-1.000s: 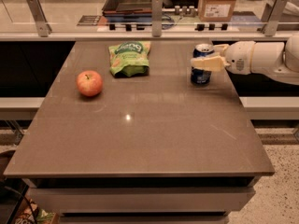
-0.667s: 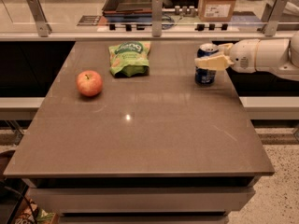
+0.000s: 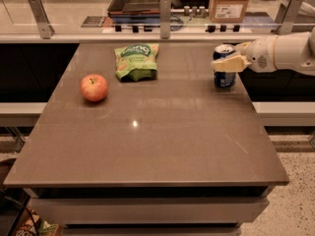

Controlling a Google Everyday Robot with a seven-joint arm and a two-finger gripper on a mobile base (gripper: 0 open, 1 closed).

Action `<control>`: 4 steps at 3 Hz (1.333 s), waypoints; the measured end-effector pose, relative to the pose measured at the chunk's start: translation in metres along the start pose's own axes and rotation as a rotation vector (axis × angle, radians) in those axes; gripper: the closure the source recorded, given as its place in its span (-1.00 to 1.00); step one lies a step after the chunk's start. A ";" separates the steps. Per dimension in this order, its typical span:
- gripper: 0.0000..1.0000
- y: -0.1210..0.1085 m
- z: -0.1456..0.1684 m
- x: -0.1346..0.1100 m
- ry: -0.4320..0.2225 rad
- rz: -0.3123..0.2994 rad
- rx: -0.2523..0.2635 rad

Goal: Knock pepsi can over

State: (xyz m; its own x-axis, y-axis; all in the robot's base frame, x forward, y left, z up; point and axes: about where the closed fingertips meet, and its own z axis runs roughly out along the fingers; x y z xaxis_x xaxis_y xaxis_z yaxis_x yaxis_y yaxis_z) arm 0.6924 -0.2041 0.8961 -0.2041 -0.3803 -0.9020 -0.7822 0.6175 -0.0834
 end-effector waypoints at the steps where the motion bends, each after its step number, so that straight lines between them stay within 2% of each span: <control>1: 1.00 -0.003 -0.004 -0.005 0.077 -0.040 0.032; 3: 1.00 -0.005 -0.010 -0.015 0.236 -0.119 0.076; 4: 1.00 -0.007 -0.012 -0.011 0.325 -0.149 0.106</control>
Offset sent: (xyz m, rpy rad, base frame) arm 0.0013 -0.0105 0.0283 -0.3032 0.0265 -0.0492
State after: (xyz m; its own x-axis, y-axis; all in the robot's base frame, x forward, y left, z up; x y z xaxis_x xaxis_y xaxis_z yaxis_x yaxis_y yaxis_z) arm 0.6934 -0.2123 0.9117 -0.2828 -0.6597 -0.6963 -0.7554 0.6006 -0.2622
